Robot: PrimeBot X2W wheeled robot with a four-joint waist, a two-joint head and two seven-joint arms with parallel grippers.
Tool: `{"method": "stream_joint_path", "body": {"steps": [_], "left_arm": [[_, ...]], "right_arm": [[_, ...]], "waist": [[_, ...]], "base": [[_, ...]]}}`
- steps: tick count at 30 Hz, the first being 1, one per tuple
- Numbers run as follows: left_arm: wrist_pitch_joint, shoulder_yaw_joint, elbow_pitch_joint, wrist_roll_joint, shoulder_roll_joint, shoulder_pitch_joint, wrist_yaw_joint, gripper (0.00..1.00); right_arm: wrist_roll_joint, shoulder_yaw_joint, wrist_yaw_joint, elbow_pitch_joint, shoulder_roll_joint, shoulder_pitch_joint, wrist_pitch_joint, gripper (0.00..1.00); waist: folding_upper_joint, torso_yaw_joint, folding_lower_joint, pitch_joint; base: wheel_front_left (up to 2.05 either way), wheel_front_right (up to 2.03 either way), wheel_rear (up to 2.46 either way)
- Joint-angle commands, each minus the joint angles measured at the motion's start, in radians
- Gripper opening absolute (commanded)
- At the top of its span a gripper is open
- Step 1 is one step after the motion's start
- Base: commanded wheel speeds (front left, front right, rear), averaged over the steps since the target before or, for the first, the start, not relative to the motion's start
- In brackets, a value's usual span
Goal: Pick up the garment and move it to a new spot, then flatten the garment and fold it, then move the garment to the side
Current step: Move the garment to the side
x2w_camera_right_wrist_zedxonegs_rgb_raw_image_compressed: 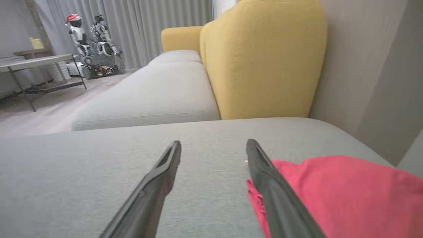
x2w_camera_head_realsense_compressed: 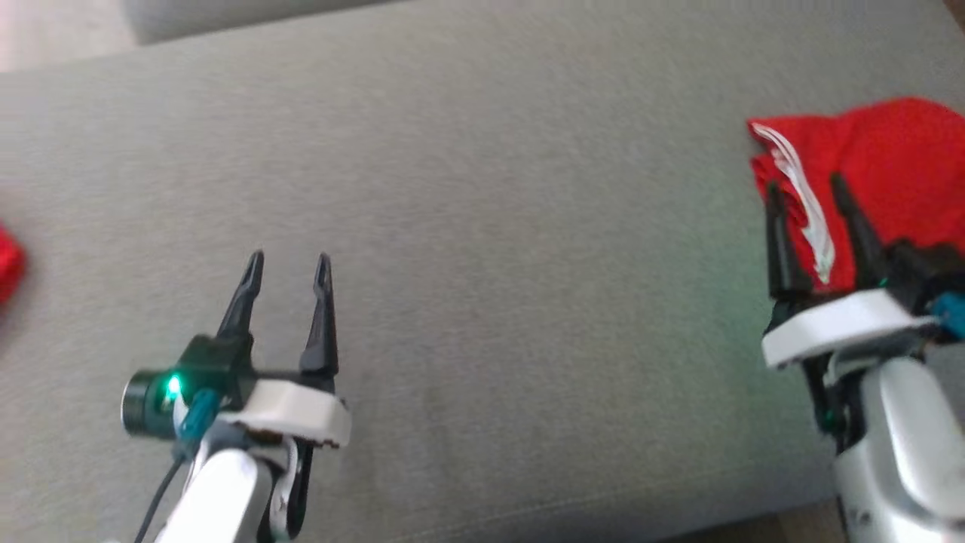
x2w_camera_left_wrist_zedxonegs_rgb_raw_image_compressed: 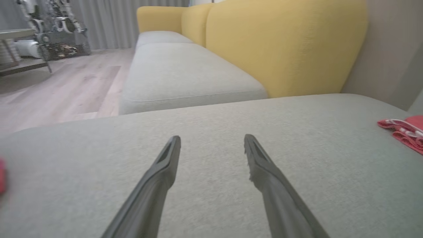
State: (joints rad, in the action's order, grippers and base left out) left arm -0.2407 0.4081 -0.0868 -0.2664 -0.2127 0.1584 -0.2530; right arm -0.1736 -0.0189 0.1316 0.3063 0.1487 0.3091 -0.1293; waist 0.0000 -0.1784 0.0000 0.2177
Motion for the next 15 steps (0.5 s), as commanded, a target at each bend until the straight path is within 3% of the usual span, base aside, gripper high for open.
{"method": "stream_joint_path", "body": {"steps": [1, 15], "left_arm": [[-0.014, -0.048, 0.035, -0.007, -0.018, -0.005, -0.011, 1.00], [-0.017, -0.070, 0.047, -0.034, -0.046, -0.126, -0.027, 1.00]], "right_arm": [[0.007, -0.020, -0.001, -0.087, -0.013, -0.036, 0.024, 1.00], [0.040, -0.013, -0.001, -0.277, -0.078, -0.256, 0.122, 1.00]], "waist": [[0.0000, 0.074, 0.0000, -0.067], [0.0000, 0.156, 0.0000, -0.187]], "base": [[0.00, 0.00, 0.00], [0.00, 0.00, 0.00]]}}
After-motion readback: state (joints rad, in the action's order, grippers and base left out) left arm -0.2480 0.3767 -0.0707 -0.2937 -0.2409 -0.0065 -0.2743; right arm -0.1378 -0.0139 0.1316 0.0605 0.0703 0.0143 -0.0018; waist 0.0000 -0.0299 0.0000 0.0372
